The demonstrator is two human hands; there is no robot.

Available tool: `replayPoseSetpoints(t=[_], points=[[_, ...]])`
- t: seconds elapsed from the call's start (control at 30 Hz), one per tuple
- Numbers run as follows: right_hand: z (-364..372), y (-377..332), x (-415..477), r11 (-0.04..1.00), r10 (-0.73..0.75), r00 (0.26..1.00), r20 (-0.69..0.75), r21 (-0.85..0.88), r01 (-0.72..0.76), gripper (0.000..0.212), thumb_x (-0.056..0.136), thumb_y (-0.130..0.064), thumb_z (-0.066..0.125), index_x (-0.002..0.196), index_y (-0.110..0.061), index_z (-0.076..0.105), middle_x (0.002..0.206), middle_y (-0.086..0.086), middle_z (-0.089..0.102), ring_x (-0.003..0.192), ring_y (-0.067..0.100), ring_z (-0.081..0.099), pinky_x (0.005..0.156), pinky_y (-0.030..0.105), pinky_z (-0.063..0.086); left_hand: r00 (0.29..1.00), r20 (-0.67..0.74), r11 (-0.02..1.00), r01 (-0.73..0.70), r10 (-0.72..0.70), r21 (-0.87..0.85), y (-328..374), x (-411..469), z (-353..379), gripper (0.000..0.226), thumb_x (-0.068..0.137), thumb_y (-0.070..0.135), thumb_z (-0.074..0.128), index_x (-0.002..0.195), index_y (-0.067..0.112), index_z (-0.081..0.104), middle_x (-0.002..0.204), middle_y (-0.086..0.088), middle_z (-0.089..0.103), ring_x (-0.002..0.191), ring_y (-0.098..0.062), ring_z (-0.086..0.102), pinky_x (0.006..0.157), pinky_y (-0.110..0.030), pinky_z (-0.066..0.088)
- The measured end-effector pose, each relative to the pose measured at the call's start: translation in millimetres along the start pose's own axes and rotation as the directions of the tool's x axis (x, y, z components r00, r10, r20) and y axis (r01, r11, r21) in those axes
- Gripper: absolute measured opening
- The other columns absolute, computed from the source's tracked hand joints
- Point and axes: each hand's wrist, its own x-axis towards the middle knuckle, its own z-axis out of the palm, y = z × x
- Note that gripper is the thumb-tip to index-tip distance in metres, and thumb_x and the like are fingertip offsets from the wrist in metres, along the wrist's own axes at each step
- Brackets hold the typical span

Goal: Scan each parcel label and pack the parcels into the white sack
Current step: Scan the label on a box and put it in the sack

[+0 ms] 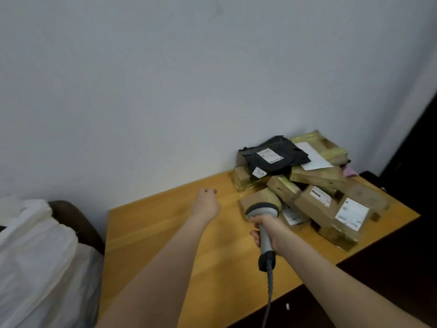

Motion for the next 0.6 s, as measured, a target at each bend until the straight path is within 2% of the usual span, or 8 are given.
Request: replayPoseSetpoints(t=[0.1,0.23,0.33,0.4,0.5,0.53,0.6], points=[[-59.2,-15.7,8.4,0.997,-0.032,0.997,-0.075,0.062,0.037,0.016,0.092,-0.014,0.062,0.098,-0.001,0.056,0.062,0.013,0.057,0.049,0.020,0.052,0.047,0.030,0.044,0.997,0.033,0.998,-0.065,0.066,-0.010,57.1,5.0,29.0,0.048,0.093,0.018,0.055,0.139,0.017,0.044,0.140,-0.010,0.040,0.126,-0.027,0.045,0.102,-0.033,0.038],[-117.8,-36.8,22.8,0.985,-0.081,0.990,-0.113,0.141,0.096,0.015,0.092,-0.011,0.059,0.100,0.000,0.053,0.052,0.011,0.052,0.040,0.020,0.046,0.040,0.024,0.040,0.989,0.094,0.993,-0.115,0.118,-0.032,115.2,23.1,59.7,0.048,0.092,0.024,0.059,0.137,0.018,0.045,0.138,-0.009,0.042,0.124,-0.025,0.046,0.101,-0.034,0.040],[-153.4,-53.5,37.6,0.963,-0.103,0.976,-0.193,0.228,0.147,0.023,0.090,-0.011,0.061,0.109,0.000,0.052,0.060,0.014,0.056,0.044,0.021,0.050,0.043,0.027,0.043,0.980,0.156,0.990,-0.116,0.127,-0.077,150.8,43.4,82.5,0.054,0.089,0.037,0.061,0.137,0.017,0.045,0.136,-0.007,0.045,0.121,-0.024,0.050,0.095,-0.035,0.044],[-176.1,-64.9,49.1,0.949,-0.104,0.966,-0.235,0.269,0.168,0.026,0.090,-0.011,0.061,0.112,-0.001,0.052,0.059,0.014,0.057,0.043,0.020,0.052,0.044,0.027,0.045,0.969,0.221,0.988,-0.084,0.112,-0.131,171.4,59.0,100.9,0.059,0.088,0.049,0.059,0.133,0.013,0.048,0.130,-0.006,0.053,0.113,-0.023,0.054,0.084,-0.031,0.046],[-206.7,-77.6,65.2,0.941,-0.075,0.950,-0.302,0.293,0.167,0.027,0.090,-0.012,0.063,0.111,0.002,0.054,0.051,0.012,0.059,0.042,0.020,0.054,0.045,0.026,0.048,0.941,0.330,0.980,-0.001,0.068,-0.200,197.9,81.3,129.6,0.055,0.087,0.062,0.051,0.108,0.011,0.054,0.116,-0.007,0.061,0.086,-0.018,0.053,0.064,-0.026,0.040],[-215.8,-81.4,70.0,0.940,-0.067,0.947,-0.314,0.299,0.166,0.027,0.090,-0.011,0.063,0.111,0.003,0.055,0.051,0.012,0.060,0.043,0.020,0.054,0.045,0.027,0.048,0.929,0.367,0.976,0.039,0.042,-0.212,204.8,88.7,138.6,0.059,0.088,0.064,0.048,0.108,0.009,0.056,0.118,-0.009,0.062,0.086,-0.019,0.054,0.064,-0.027,0.041],[-231.1,-86.1,79.1,0.938,-0.049,0.940,-0.337,0.308,0.159,0.027,0.090,-0.011,0.063,0.111,0.003,0.055,0.052,0.012,0.060,0.045,0.019,0.055,0.047,0.029,0.049,0.884,0.467,0.953,0.165,-0.029,-0.253,213.5,98.1,154.9,0.073,0.089,0.065,0.044,0.129,0.004,0.049,0.128,-0.013,0.057,0.102,-0.026,0.058,0.073,-0.032,0.047]])
